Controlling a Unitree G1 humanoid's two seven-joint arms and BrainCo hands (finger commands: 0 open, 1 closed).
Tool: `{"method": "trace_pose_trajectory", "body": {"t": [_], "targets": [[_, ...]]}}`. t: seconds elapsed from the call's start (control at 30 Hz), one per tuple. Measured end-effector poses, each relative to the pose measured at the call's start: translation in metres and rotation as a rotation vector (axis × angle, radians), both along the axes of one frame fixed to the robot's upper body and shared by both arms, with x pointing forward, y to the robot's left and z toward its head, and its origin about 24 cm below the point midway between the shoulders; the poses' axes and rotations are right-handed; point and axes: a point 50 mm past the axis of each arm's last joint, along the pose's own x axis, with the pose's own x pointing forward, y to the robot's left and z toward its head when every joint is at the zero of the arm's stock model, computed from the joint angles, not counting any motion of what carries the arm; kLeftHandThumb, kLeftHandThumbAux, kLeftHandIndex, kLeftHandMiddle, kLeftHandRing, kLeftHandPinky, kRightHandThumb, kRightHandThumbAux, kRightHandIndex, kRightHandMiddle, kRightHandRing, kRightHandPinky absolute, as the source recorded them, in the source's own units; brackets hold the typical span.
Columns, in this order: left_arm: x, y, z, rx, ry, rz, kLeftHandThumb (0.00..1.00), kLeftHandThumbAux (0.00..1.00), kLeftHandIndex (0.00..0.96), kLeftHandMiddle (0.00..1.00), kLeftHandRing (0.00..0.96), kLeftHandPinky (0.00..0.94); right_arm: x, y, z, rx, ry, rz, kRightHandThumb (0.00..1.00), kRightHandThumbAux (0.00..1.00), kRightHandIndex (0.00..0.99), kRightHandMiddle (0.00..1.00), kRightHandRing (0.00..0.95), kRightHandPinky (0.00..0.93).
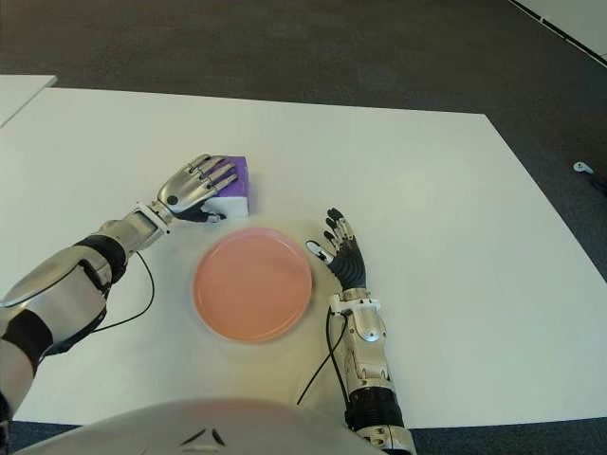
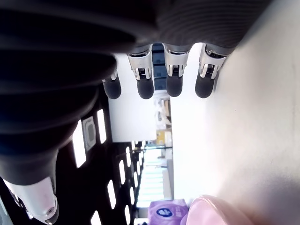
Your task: Put the tissue paper into the plate.
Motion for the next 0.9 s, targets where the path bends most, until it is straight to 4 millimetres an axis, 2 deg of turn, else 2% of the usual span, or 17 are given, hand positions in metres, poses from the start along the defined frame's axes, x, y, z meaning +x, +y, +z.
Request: {"method": "trace_pose_trajectory", "body": {"t": [0.9], "targets": [[0.0019, -0.0082, -0.0057, -0.076, 0.122, 0.083, 0.1, 0.373, 0.0, 0.0, 0.0, 0.0, -0.0067, 0.002, -0.0001, 0.003, 0.0, 0.001, 0.0, 0.688, 0.0, 0.004, 0.0, 0.0]]}}
